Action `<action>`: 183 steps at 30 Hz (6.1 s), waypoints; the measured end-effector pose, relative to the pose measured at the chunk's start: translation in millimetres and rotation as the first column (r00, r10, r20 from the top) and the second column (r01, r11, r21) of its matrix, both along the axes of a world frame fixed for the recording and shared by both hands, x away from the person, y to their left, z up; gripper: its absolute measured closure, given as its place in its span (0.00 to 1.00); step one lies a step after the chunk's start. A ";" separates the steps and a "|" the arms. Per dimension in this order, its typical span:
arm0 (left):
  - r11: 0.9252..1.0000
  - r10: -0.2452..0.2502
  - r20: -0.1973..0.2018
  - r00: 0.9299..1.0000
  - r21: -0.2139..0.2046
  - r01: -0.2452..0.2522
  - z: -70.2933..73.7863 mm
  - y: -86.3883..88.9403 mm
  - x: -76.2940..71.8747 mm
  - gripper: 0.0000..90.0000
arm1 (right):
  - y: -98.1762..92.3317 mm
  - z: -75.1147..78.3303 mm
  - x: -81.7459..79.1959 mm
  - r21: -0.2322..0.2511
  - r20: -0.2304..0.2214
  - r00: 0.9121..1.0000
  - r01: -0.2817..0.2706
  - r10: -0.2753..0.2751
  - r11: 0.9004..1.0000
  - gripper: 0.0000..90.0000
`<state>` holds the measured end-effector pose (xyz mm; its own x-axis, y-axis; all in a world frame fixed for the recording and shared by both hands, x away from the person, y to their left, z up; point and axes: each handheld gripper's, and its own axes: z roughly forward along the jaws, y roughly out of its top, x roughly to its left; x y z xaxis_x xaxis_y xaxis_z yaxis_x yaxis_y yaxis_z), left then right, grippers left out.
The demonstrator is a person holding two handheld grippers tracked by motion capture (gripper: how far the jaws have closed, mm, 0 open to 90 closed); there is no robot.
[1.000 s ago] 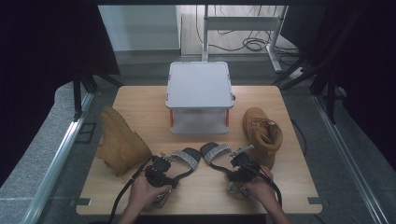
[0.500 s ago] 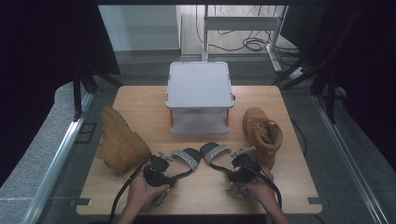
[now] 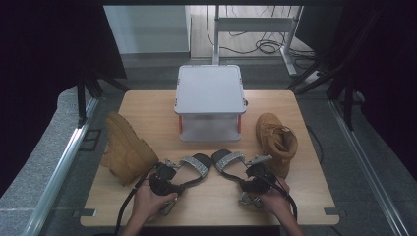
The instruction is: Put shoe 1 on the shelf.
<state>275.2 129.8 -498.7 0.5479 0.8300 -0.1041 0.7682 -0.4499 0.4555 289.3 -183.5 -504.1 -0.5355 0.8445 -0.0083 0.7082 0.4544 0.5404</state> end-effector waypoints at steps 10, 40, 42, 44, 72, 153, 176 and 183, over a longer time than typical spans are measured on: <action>0.996 0.062 0.058 0.996 -0.072 -0.058 10.2 9.4 2.5 0.46 | 1.8 10.0 -2.5 0.034 0.023 0.999 0.031 -0.032 0.999 0.47; 0.969 0.215 0.120 0.969 -0.148 -0.196 32.6 -5.2 46.9 0.46 | 21.3 28.8 29.6 0.129 0.065 0.976 0.200 -0.209 0.971 0.47; 0.969 0.221 0.127 0.967 -0.139 -0.204 32.7 -5.8 50.1 0.46 | 22.0 30.2 32.8 0.133 0.068 0.975 0.203 -0.214 0.970 0.47; 0.968 0.226 0.126 0.966 -0.137 -0.208 32.9 -5.7 53.2 0.46 | 22.9 30.7 35.7 0.134 0.066 0.974 0.207 -0.217 0.969 0.47; 0.944 0.311 0.123 0.942 -0.153 -0.292 26.2 -23.5 90.6 0.46 | 35.3 29.9 71.7 0.123 0.061 0.948 0.303 -0.312 0.945 0.47; 0.947 0.143 0.176 0.974 -0.312 -0.083 10.7 36.8 22.3 0.30 | 13.3 9.0 10.1 0.289 0.180 0.978 0.051 -0.107 0.956 0.29; 0.986 0.082 0.219 0.972 -0.160 -0.047 -19.4 -2.0 19.2 0.32 | 17.2 -12.1 15.6 0.231 0.174 0.977 0.082 -0.124 0.969 0.29; 0.986 0.116 0.240 0.964 -0.145 -0.082 -25.3 -8.2 29.6 0.36 | 23.5 -18.8 21.6 0.206 0.181 0.972 0.109 -0.147 0.972 0.28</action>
